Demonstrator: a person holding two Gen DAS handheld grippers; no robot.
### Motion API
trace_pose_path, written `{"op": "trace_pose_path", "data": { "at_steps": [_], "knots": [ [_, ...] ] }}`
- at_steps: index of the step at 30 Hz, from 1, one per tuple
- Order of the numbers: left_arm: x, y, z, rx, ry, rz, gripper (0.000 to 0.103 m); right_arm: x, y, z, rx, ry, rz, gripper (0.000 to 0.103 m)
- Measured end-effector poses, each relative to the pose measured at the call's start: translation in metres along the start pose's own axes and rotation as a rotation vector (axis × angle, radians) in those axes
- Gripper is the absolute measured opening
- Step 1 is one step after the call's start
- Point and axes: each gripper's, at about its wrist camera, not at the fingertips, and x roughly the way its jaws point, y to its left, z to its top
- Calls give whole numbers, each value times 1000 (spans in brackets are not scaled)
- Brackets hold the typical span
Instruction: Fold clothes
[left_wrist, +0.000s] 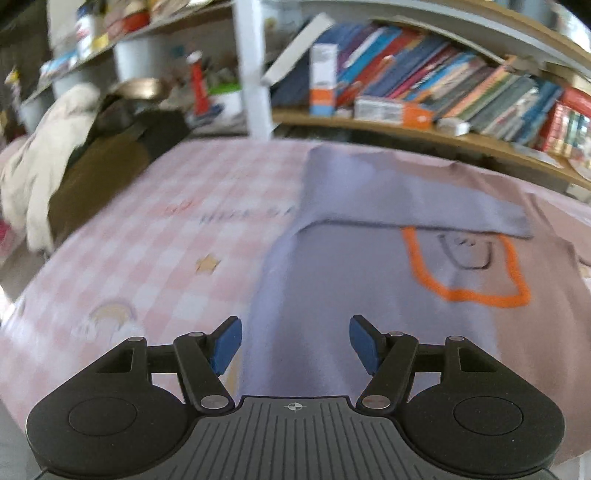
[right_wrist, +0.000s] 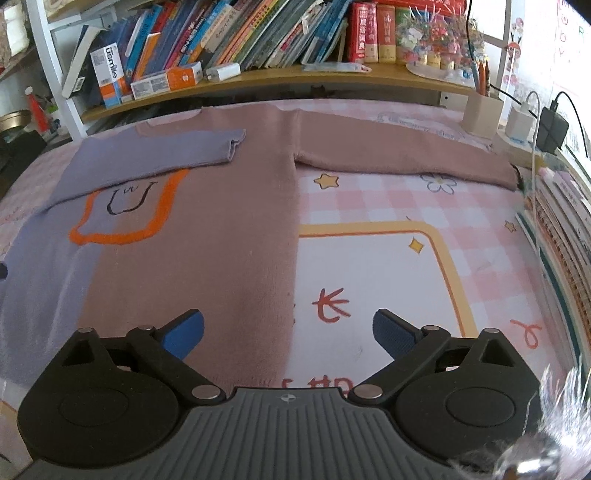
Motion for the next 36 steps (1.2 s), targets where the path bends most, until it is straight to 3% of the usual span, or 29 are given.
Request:
{"op": "trace_pose_path", "data": {
  "at_steps": [7, 10, 12, 15, 17, 18, 20, 22, 24, 36],
  "knots": [
    [11, 27, -8, -60, 58, -45, 66, -12, 9, -9, 19, -2, -52, 82],
    [11, 34, -14, -55, 56, -62, 66, -16, 10, -14, 47, 7, -75, 67],
    [13, 38, -16, -49, 62, -80, 66, -15, 10, -18, 70, 27, -83, 52],
    [16, 45, -18, -64, 60, -92, 63, -16, 11, -24, 102, 50, -78, 42],
    [18, 50, -19, -94, 63, -115, 47, -17, 11, -27, 111, 53, -73, 36],
    [19, 53, -19, -106, 60, -124, 44, -18, 12, -28, 116, 55, -71, 31],
    [20, 55, -18, -114, 54, -140, 25, -18, 15, -30, 108, 61, -59, 23],
    [22, 57, -18, -121, 56, -165, 15, -17, 18, -31, 89, 64, -42, 15],
    [24, 58, -17, -128, 59, -189, 4, -18, 22, -31, 66, 59, -37, 11],
    [17, 87, -15, -140, 25, -189, 4, -18, 50, -32, 58, 66, 13, 6]
  ]
}}
